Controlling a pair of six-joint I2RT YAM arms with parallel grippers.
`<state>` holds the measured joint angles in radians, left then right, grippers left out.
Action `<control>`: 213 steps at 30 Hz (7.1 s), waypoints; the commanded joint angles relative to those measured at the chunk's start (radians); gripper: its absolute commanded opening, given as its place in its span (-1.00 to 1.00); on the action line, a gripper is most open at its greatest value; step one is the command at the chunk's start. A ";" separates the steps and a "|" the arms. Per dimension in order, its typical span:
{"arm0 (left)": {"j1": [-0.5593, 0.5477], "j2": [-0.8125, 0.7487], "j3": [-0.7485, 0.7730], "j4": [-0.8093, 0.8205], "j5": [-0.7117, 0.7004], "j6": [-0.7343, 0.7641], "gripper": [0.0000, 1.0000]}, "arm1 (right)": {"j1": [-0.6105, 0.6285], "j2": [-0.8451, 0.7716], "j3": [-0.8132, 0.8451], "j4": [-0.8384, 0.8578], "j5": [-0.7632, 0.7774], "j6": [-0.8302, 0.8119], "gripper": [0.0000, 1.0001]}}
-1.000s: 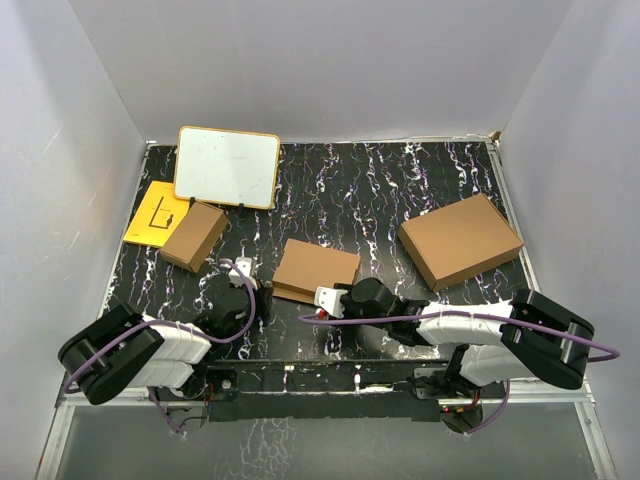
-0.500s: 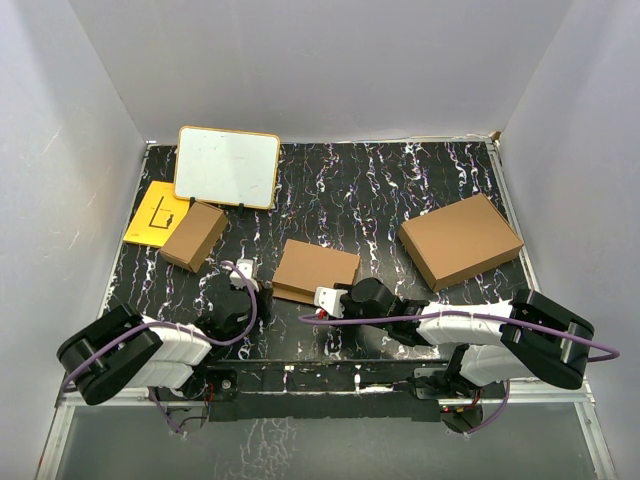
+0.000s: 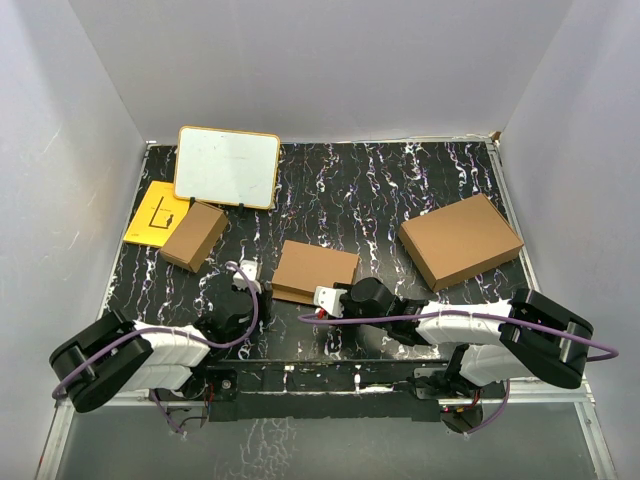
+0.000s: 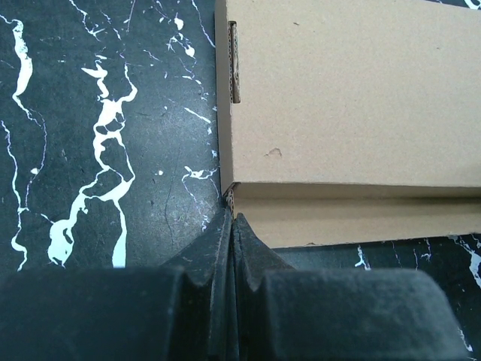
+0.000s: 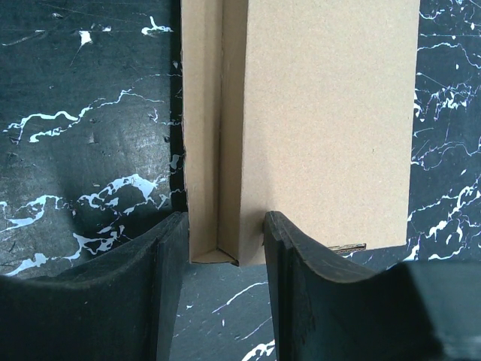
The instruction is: Fold the paper box
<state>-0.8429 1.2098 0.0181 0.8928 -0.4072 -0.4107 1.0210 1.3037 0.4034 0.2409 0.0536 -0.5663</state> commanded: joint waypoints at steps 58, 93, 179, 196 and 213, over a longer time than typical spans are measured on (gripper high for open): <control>0.062 -0.203 0.486 -1.004 0.139 -0.211 -0.18 | 0.004 0.026 0.018 -0.049 -0.046 0.055 -0.10; 0.204 -0.044 0.371 -0.689 0.150 -0.224 -1.00 | 0.004 0.028 0.018 -0.055 -0.061 0.061 -0.11; 0.255 0.107 0.443 -0.836 0.245 -1.137 0.12 | -0.685 0.856 1.140 -0.794 -1.064 0.360 0.39; 0.255 0.187 0.500 -0.808 0.247 -1.074 -0.92 | -0.661 0.822 1.000 -0.703 -1.084 0.413 0.14; 0.258 0.103 0.509 -0.900 0.179 -0.896 0.00 | -0.663 0.821 1.005 -0.687 -1.084 0.435 0.16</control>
<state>-0.5861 1.3376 0.5388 0.0135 -0.1898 -1.3605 0.3553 2.1429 1.4090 -0.4686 -1.0290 -0.1287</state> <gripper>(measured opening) 0.482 0.577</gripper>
